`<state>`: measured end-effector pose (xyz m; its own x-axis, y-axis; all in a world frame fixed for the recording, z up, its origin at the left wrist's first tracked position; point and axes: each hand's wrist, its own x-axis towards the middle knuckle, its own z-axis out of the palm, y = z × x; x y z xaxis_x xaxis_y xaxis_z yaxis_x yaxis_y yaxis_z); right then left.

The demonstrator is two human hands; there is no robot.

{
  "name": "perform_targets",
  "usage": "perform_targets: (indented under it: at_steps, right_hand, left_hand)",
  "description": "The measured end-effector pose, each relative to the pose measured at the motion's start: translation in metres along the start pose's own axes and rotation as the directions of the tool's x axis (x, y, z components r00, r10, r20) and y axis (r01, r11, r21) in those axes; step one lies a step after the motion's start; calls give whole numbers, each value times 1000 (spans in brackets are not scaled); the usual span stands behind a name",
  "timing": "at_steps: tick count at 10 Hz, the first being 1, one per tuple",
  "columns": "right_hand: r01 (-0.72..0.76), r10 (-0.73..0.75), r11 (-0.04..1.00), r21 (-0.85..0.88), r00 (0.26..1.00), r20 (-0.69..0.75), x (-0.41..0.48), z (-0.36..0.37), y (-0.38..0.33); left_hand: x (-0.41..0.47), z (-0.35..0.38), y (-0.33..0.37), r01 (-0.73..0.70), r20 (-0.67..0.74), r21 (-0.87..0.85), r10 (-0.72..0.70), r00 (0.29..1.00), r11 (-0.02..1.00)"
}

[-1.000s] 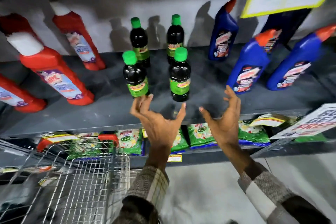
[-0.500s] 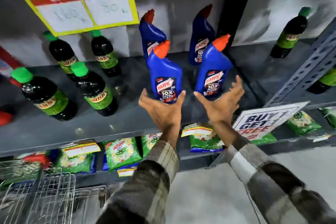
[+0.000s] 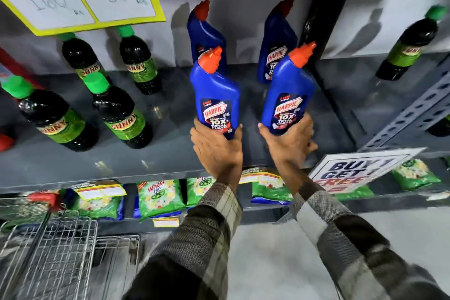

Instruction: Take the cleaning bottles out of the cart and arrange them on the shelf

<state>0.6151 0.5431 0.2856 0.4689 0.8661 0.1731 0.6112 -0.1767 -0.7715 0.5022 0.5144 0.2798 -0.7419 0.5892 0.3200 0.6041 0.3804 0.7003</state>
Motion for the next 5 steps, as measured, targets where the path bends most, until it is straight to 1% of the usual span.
perform_targets:
  at_steps: [1,3,4,5]
  right_hand:
    - [-8,8,1000,-1,1000,21,2,-1,2]
    - [0,-1,1000,26,999,36,4,-5,0]
    - [12,-13,1000,23,999,46,0,-7,0]
    - [-18,20,1000,-22,996,91,4,-12,-4]
  left_hand:
    - [1,-3,2,22,33,2,-22,999,1000]
    - [1,-4,2,22,55,6,-23,998,1000]
    - [0,-6,3,41,100,-28,-38,994,999]
    - [0,-13,7,79,144,-67,-69,987,995]
